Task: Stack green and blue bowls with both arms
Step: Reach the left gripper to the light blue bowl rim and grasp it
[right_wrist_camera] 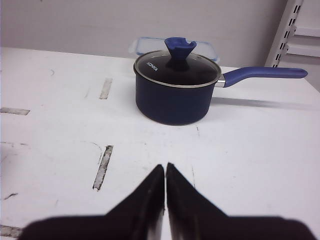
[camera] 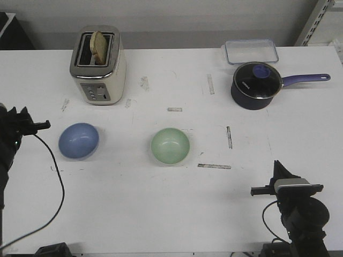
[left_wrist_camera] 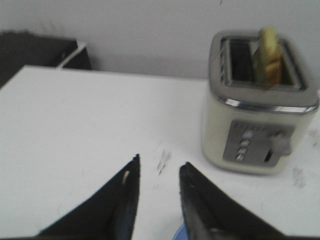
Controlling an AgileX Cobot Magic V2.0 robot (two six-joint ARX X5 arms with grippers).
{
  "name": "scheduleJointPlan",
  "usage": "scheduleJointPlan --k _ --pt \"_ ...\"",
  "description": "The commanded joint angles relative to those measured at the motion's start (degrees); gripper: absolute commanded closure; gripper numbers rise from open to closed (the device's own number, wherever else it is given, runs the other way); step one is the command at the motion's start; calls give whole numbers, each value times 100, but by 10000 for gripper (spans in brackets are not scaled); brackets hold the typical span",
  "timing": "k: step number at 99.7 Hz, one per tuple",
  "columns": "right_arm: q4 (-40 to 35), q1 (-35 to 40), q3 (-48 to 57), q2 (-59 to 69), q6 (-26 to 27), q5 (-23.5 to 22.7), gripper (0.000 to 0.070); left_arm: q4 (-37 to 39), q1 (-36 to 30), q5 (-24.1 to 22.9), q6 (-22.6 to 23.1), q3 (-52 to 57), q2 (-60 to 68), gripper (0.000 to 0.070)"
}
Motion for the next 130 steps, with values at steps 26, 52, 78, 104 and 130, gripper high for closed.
scheduleJointPlan --k 26,52,78,104,130 --pt "70 15 -24 15 -11 -7 700 -1423 282 638 68 46 1867 231" --pt "70 15 -24 15 -11 -7 700 -1816 243 876 59 46 3014 160" --pt "68 15 -24 15 -11 -4 700 -1558 243 876 42 46 3440 188" --pt "68 15 -24 15 -13 -2 700 -1589 243 876 22 46 3713 419" --pt "68 15 -24 15 -13 -2 700 -1456 243 872 -138 46 3738 699"
